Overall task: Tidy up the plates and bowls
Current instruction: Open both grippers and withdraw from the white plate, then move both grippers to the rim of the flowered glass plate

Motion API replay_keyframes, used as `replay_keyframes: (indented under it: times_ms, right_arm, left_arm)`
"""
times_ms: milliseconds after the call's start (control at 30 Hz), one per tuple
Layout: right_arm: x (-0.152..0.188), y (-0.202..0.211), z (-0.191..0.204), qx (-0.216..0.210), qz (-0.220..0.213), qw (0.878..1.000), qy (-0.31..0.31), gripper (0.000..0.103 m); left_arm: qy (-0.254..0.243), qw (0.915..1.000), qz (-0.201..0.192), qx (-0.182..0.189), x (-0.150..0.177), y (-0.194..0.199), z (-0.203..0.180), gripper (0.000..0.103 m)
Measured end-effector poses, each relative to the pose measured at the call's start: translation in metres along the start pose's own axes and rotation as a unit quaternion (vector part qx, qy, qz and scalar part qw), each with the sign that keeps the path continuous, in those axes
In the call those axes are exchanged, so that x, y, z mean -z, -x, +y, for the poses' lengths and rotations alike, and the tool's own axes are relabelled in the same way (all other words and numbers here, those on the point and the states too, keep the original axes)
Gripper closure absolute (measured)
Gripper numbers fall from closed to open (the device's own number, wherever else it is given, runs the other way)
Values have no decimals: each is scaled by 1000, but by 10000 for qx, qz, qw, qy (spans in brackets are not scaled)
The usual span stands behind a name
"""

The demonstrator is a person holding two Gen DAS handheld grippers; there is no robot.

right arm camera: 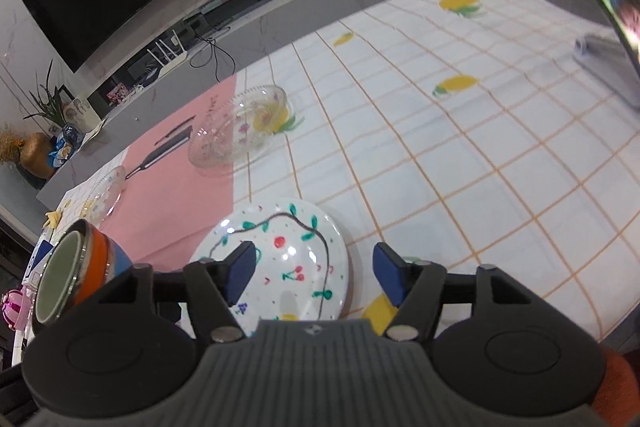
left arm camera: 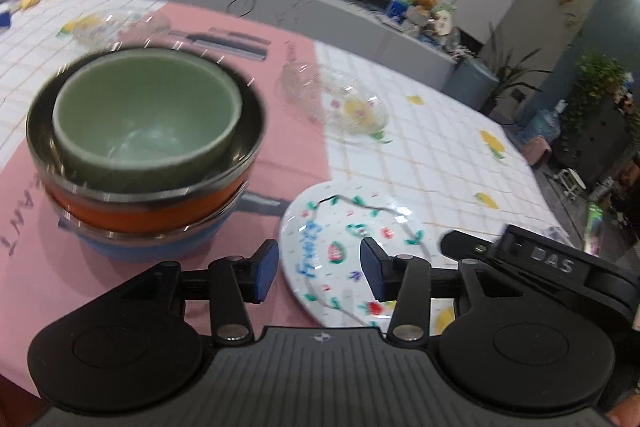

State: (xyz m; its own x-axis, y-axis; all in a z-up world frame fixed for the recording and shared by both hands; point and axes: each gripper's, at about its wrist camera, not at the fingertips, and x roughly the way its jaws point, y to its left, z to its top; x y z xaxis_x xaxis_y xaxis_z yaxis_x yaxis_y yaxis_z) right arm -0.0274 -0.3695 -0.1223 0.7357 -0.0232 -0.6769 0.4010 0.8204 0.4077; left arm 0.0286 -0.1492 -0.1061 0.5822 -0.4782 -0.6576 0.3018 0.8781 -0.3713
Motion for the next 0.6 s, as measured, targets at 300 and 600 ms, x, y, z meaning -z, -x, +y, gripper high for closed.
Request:
replay_keyframes:
  times_ms: [300, 600]
  right_arm:
    - [-26, 14, 23, -155, -209, 9989, 398, 31]
    - [-61, 1, 45, -286, -240, 9970, 671, 31]
  left_arm:
    - [-762, 9968, -205, 140, -37, 26, -24, 50]
    - [-933, 9954, -189, 115, -95, 17, -18, 50]
